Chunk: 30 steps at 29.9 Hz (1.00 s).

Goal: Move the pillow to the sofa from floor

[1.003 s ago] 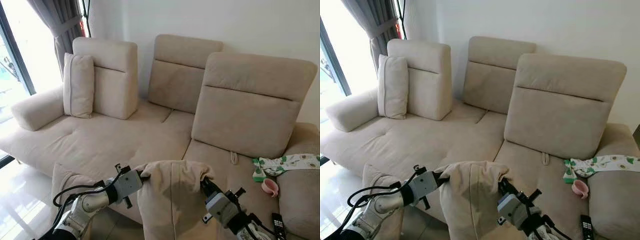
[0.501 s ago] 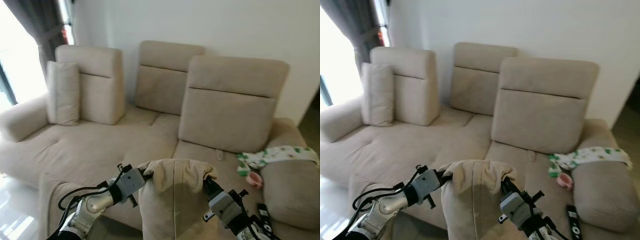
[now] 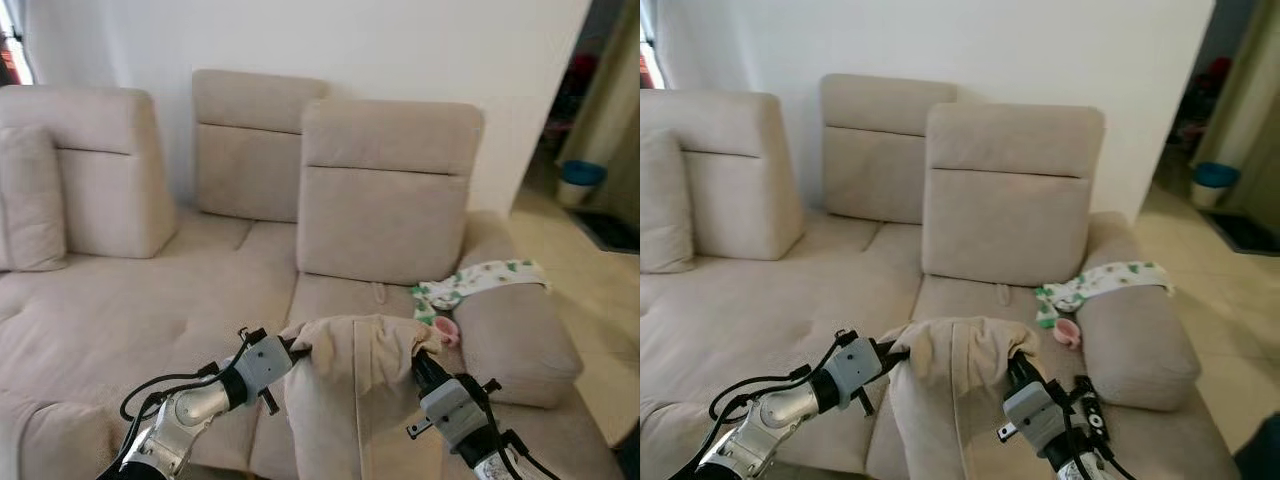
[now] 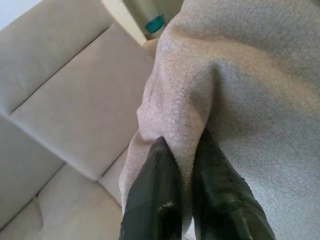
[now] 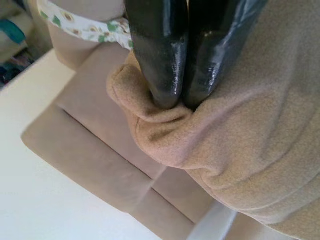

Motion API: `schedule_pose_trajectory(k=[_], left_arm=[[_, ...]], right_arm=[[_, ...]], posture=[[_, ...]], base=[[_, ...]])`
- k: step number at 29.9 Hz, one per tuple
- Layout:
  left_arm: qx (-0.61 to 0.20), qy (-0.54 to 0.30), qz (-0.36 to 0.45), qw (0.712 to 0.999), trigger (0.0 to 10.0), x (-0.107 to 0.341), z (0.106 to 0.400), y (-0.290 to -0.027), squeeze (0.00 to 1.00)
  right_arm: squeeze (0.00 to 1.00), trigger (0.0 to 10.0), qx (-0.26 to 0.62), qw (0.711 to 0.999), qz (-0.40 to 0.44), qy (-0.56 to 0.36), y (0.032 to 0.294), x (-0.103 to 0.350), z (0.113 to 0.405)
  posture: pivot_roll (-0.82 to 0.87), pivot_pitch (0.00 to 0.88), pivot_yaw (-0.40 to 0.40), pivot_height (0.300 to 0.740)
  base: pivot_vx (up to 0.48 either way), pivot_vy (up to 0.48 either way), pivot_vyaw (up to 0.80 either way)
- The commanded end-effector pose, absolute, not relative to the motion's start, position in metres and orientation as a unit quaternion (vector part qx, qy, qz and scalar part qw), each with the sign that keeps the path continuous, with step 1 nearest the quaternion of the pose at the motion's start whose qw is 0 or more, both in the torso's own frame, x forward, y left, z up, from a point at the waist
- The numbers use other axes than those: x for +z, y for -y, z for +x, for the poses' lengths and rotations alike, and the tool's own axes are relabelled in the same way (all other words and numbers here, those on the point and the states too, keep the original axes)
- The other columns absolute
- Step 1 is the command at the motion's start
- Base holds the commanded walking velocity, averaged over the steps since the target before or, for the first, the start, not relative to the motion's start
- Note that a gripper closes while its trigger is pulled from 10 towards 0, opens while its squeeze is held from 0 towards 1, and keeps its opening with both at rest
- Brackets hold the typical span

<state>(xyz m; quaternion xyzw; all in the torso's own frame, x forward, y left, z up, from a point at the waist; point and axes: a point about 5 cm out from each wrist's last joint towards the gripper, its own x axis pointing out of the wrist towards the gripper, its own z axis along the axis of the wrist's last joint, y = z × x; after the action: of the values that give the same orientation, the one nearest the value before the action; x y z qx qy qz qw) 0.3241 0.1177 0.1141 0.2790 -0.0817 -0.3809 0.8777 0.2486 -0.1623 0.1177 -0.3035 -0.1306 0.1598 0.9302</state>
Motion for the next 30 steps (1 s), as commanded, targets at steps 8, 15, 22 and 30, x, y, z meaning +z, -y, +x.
schedule_pose_trajectory(k=[8, 15, 22, 30], left_arm=[[-0.397, 0.114, 0.27, 0.87, 10.0, 0.123, 0.323, -0.107, 0.0], [-0.388, 0.121, 0.261, 0.876, 10.0, 0.125, 0.324, -0.107, 0.0], [-0.377, 0.155, 0.246, 0.879, 10.0, 0.139, 0.326, -0.105, 0.0], [-0.359, 0.193, 0.207, 0.89, 10.0, 0.159, 0.33, -0.104, 0.0]], right_arm=[[0.0, 10.0, 0.178, 0.924, -0.297, 0.16, 0.152, 0.127, 0.248], [0.0, 10.0, 0.181, 0.915, -0.311, 0.18, 0.149, 0.135, 0.25], [0.0, 10.0, 0.173, 0.908, -0.314, 0.219, 0.146, 0.152, 0.252], [0.0, 10.0, 0.172, 0.907, -0.312, 0.226, 0.147, 0.157, 0.251]], posture=[[0.09, 0.0, 0.013, 0.74], [0.09, 0.0, 0.007, 0.74], [0.09, 0.0, 0.007, 0.74], [0.08, 0.0, 0.003, 0.74]], base=[[0.0, 0.0, -0.27], [0.0, 0.0, 0.0], [0.0, 0.0, 0.0], [0.0, 0.0, 0.0]])
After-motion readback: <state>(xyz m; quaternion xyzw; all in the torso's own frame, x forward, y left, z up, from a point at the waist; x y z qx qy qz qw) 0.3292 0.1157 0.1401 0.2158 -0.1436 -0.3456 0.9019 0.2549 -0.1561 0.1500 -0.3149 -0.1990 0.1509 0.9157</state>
